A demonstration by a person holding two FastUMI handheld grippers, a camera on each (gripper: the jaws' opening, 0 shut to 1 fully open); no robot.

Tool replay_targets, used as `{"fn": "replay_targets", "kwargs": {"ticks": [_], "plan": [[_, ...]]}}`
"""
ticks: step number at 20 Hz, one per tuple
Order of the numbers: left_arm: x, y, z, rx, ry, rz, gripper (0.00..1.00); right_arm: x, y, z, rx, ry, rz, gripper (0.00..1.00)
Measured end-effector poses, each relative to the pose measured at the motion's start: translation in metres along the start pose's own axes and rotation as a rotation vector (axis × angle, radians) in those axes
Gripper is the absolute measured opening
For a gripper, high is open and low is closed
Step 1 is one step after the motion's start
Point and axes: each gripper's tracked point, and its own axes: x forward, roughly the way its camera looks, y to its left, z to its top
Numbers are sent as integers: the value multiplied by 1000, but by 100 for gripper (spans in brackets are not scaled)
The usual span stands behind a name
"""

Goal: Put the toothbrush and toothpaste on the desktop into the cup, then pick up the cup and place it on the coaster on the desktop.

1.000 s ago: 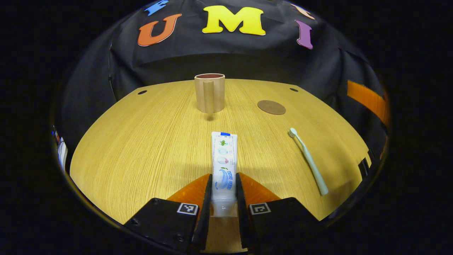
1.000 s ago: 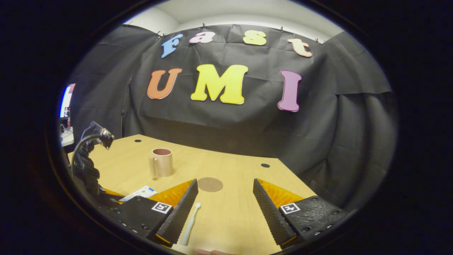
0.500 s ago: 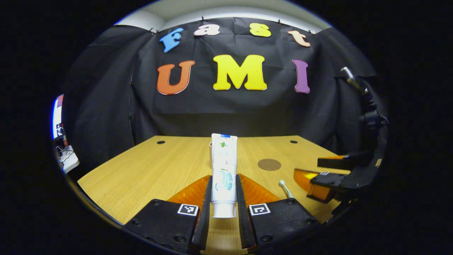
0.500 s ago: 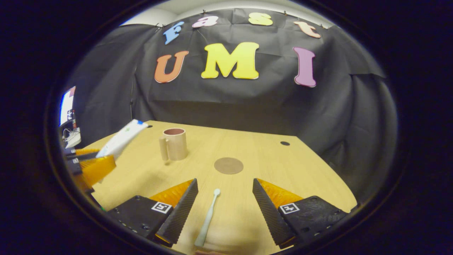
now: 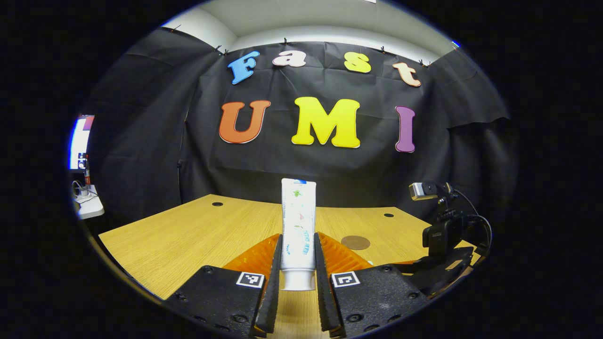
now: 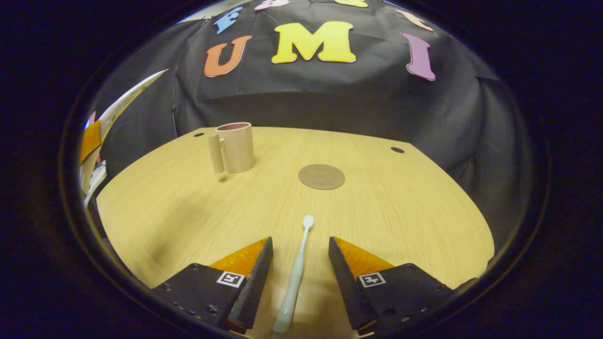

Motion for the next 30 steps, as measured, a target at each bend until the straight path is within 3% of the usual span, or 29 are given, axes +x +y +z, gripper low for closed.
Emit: {"fn": "replay_targets", "kwargs": {"ticks": [2,3,4,8,12,14,24,30], "plan": [[3,2,-4,-7,14,4,38,4,2,-7,48,40,23,68],[4,0,-7,-9,26,-3,38,5,1,-3,65,28,20,58],[4,0,-10,-14,38,-9,38,9,-4,-3,63,30,4,59],[7,0,-16,-38,62,-7,38,11,-6,-2,87,28,7,46],[10,2,-20,-44,73,-1,37,14,-3,-1,121,29,53,10],[10,1,-22,-48,84,-7,38,12,-2,2,157,15,72,5],[6,11,-17,-39,61,26,38,-45,19,48,48,-224,93,5],[21,11,-12,-61,56,-2,38,-95,24,82,11,-399,101,5]]}}
